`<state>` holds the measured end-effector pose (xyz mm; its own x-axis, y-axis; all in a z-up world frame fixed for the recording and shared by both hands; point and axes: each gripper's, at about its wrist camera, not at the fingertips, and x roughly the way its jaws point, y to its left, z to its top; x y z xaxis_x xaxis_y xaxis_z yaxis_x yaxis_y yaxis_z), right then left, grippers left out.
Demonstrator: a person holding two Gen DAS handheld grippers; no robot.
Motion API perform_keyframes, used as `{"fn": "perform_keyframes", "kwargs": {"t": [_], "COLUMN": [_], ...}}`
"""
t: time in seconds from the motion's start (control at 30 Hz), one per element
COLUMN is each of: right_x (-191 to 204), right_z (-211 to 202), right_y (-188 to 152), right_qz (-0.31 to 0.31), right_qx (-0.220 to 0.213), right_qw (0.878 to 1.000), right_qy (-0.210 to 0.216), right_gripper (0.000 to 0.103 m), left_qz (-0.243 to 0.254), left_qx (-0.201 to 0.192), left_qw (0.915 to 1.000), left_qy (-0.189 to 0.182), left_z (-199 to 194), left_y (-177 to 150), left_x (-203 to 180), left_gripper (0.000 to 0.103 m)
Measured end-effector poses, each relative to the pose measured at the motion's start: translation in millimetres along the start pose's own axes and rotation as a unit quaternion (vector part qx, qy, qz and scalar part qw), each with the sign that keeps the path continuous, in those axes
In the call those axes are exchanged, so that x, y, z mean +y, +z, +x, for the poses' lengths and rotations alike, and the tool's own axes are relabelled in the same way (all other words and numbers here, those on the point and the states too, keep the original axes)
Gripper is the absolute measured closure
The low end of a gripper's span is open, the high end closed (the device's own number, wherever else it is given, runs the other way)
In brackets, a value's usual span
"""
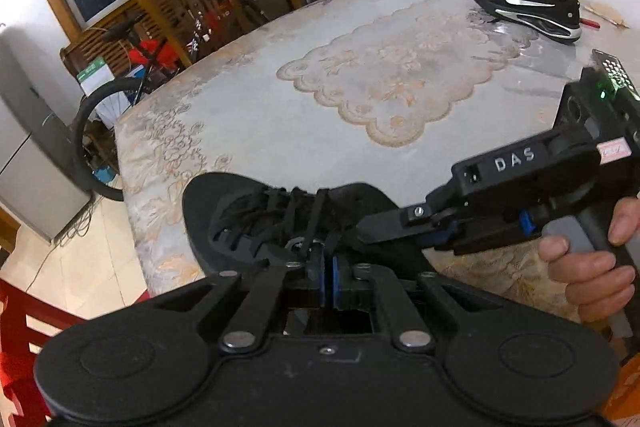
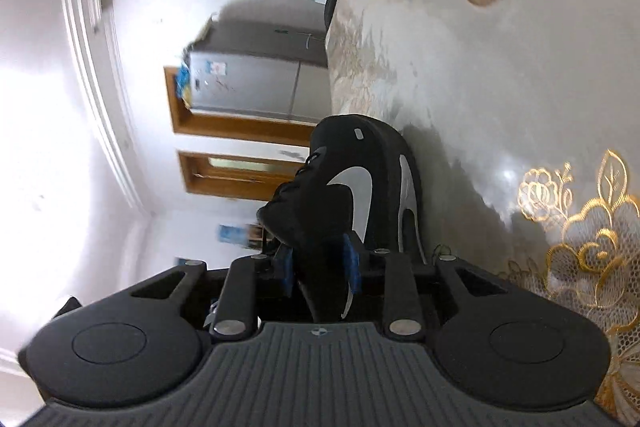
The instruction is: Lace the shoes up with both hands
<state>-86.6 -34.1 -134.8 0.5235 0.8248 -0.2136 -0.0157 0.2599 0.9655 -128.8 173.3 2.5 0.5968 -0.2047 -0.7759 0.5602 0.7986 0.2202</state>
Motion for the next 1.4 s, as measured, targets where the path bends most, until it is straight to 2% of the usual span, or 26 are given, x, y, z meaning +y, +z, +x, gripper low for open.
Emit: {"fn": "perform_keyframes", "kwargs": {"t": [0.3,0.6,0.93,1.07,1.27,1.4], "right_x": [-20.5,-19.7,-18.4,-19.7,-22.0,-22.2], "right_z": [-10.8,0.6,3.1,3.1,3.1,3.3], "right_y": [4.0,8.4,8.9,9.2,9.5,9.1], "right_qz": [0.051,0.035,0.026,0.029,0.032,0.031], "right_qx": [0.004,0.012,0.013,0.011,0.009,0.009], "right_qw": [0.998,0.999,0.999,0.999,0.999,0.999], "right_qy": [0.043,0.036,0.031,0.031,0.033,0.032], "right_gripper": [0.075,0.074,0.074,0.074,0.074,0.074], "left_qz": [-0.006,-0.035,-0.044,-0.052,-0.100,-0.100], "left_qx": [-0.012,-0.020,-0.032,-0.021,-0.034,-0.036], "left_qw": [0.9999,0.9991,0.9982,0.9982,0.9933,0.9931], "left_qy": [-0.004,-0.012,-0.023,-0.019,-0.047,-0.049], "left_z": [1.8,-5.2,-7.6,-2.6,-3.9,-5.3], "left_y": [6.4,4.6,5.0,3.7,1.8,4.1], "left_x": [-2.4,3.7,2.0,3.8,13.4,12.6], "left_gripper": [0.100,0.100,0.099,0.099,0.099,0.099]}}
